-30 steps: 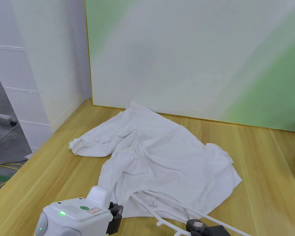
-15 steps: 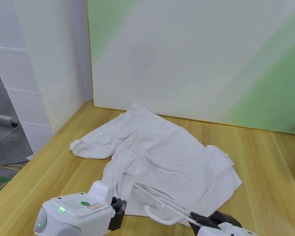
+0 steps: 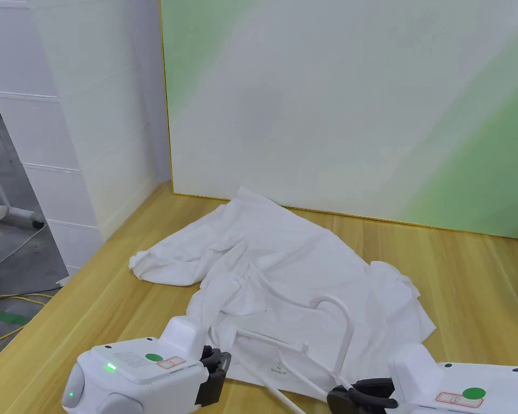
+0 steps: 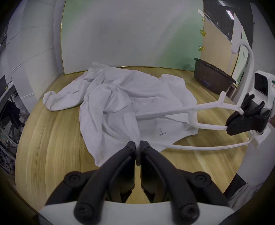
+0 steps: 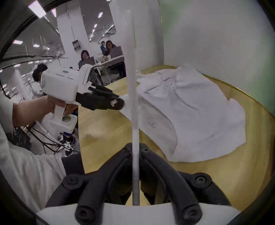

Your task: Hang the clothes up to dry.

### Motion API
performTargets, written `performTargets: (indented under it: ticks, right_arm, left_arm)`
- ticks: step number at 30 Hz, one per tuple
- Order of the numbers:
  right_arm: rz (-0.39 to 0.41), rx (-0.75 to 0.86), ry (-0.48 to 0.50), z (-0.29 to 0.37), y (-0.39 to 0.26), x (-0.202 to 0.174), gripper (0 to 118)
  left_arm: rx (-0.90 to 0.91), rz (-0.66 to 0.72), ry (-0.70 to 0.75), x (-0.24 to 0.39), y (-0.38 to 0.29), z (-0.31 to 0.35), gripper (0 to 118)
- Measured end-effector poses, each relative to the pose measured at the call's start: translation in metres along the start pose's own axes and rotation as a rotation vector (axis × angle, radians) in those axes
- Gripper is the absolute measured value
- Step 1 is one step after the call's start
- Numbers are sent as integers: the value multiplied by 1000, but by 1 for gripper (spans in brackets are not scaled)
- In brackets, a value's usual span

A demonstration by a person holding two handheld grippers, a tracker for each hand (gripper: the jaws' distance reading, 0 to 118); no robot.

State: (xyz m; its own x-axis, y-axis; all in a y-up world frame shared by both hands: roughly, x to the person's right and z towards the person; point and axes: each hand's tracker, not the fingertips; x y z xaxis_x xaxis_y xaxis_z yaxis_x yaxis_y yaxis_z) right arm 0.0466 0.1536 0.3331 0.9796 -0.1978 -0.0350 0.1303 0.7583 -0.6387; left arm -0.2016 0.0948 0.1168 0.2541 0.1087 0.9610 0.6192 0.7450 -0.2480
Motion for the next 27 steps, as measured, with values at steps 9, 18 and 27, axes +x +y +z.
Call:
performTargets:
  ticks: [9, 18, 27]
  right_arm:
    - [57, 10, 4, -31, 14, -2, 6]
    - [58, 25, 34, -75, 34, 2, 5]
    - [32, 76, 68, -107, 42, 3, 5]
  left_arm:
    - [11, 59, -71, 6, 10, 8, 6]
    - [35, 56, -132, 16, 23, 18, 6]
    - [56, 66, -136, 16, 30, 22, 6]
